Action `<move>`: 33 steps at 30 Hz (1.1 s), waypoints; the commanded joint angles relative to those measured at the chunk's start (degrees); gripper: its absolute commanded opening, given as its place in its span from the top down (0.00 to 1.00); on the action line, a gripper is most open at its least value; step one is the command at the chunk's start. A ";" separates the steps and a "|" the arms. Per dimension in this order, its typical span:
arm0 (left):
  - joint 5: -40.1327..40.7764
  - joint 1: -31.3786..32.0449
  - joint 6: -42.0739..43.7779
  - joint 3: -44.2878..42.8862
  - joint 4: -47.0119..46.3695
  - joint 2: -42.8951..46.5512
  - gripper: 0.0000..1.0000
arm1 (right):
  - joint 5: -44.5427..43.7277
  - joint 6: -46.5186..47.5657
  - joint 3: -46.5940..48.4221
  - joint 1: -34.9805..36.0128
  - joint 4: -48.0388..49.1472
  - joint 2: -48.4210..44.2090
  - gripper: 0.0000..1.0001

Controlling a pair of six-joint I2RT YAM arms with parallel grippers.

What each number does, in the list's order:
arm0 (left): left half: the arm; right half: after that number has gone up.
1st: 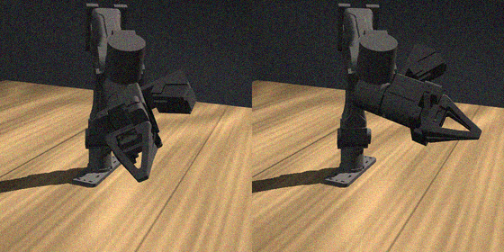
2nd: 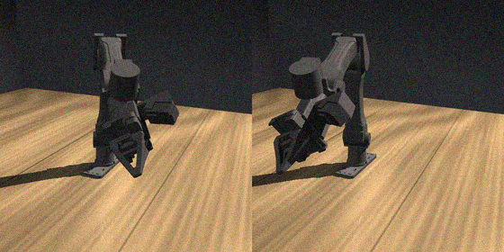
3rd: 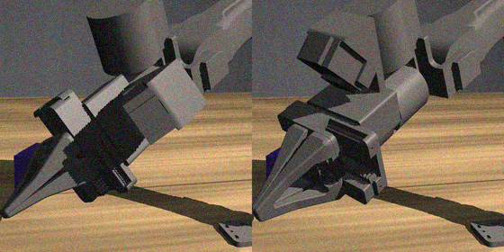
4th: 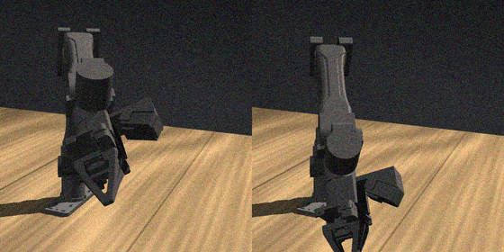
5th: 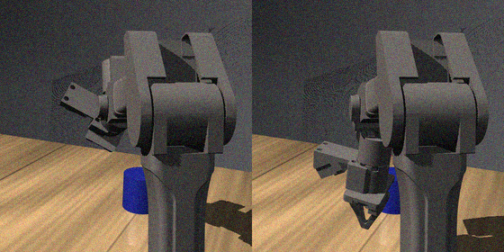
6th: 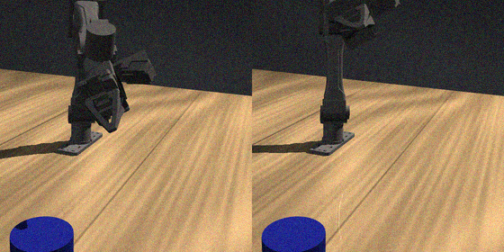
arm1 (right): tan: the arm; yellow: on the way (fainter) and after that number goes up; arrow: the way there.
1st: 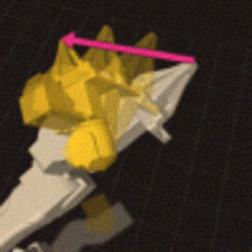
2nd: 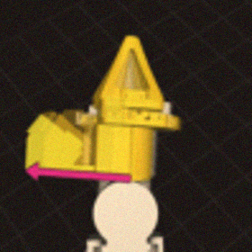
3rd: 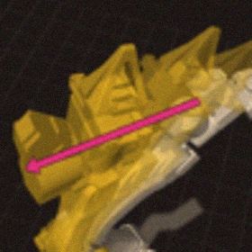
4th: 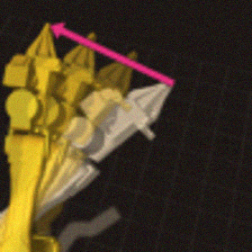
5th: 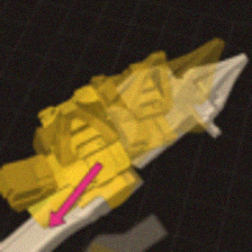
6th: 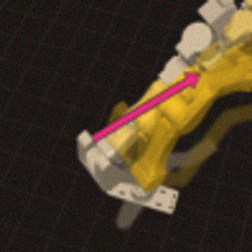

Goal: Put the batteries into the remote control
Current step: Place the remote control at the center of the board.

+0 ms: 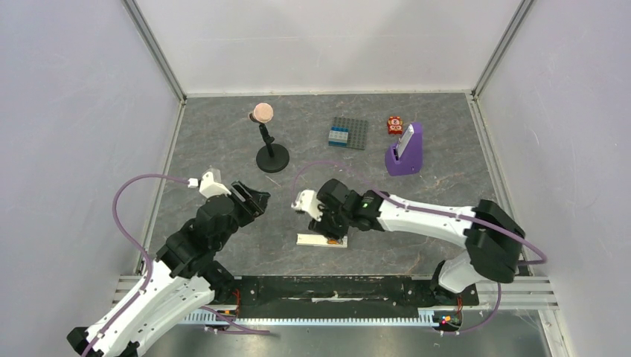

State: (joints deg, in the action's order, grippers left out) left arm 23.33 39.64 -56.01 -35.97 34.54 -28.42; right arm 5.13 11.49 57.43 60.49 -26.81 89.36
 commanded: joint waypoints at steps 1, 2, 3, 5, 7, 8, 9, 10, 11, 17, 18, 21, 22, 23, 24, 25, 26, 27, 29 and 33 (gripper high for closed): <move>-1.36 0.13 -1.69 2.14 -2.83 0.57 0.31 | -1.54 -17.06 -2.37 -0.71 5.08 -5.50 0.59; -2.01 0.12 -1.88 2.70 -3.11 0.49 0.31 | -2.72 -19.92 -3.47 -0.73 5.44 -5.93 0.65; -2.73 0.09 -1.99 3.34 -3.52 0.39 0.31 | -3.28 -22.82 -4.71 -0.72 6.18 -6.49 0.68; -5.43 0.09 -1.84 4.60 -4.94 -0.01 0.32 | -4.55 -27.09 -7.60 -0.63 7.73 -7.45 0.75; -8.70 0.11 -1.99 6.06 -6.90 -0.60 0.33 | -6.56 -29.64 -9.89 -0.53 9.13 -7.56 0.78; -10.16 0.09 -2.31 7.04 -7.92 -1.01 0.33 | -7.45 -30.34 -10.50 -0.47 9.30 -7.19 0.79; -11.60 0.09 -2.67 7.83 -8.83 -1.43 0.33 | -8.23 -30.67 -10.82 -0.46 9.40 -6.79 0.80; -12.63 0.09 -3.04 8.76 -9.65 -1.90 0.34 | -8.37 -30.78 -11.01 -0.42 9.62 -6.48 0.81; -13.62 0.09 -3.50 9.53 -10.52 -2.38 0.34 | -8.79 -30.96 -11.17 -0.40 9.83 -6.24 0.81; -15.38 0.09 -5.14 13.45 -13.56 -3.87 0.35 | -10.82 -31.73 -10.64 -0.20 10.53 -5.50 0.81; -15.31 0.09 -5.23 13.79 -13.78 -3.83 0.35 | -10.87 -31.86 -10.44 -0.11 10.62 -5.73 0.81; -15.07 0.09 -5.50 14.55 -14.32 -3.85 0.35 | -10.60 -31.50 -9.65 0.29 10.70 -5.92 0.81; -15.07 0.13 -5.59 14.84 -14.56 -3.98 0.35 | -10.22 -31.31 -9.47 0.50 10.65 -5.77 0.80; -15.16 0.09 -5.67 15.10 -14.68 -4.16 0.35 | -10.07 -30.96 -9.28 0.75 10.70 -5.47 0.80; -15.24 0.09 -5.80 15.41 -14.85 -4.39 0.35 | -9.96 -30.81 -9.14 1.07 10.69 -5.21 0.80; -15.40 0.09 -5.92 15.65 -14.94 -4.73 0.35 | -9.89 -30.70 -9.09 1.41 10.69 -5.00 0.80; -15.45 0.13 -6.08 15.90 -15.11 -5.07 0.35 | -9.91 -30.53 -9.01 1.80 10.77 -4.62 0.80; -15.67 0.15 -6.16 16.22 -15.33 -5.43 0.35 | -10.33 -30.41 -8.92 2.27 10.66 -4.45 0.79; -15.98 0.09 -6.42 16.83 -15.81 -5.93 0.35 | -11.28 -30.43 -8.78 2.94 10.75 -4.10 0.80; -16.30 0.14 -6.98 17.84 -16.87 -6.19 0.36 | -13.85 -30.68 -8.74 3.49 10.86 -3.21 0.80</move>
State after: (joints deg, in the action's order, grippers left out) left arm 7.79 39.64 -60.90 -19.03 20.80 -34.33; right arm -5.28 -19.05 46.48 63.44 -17.39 85.23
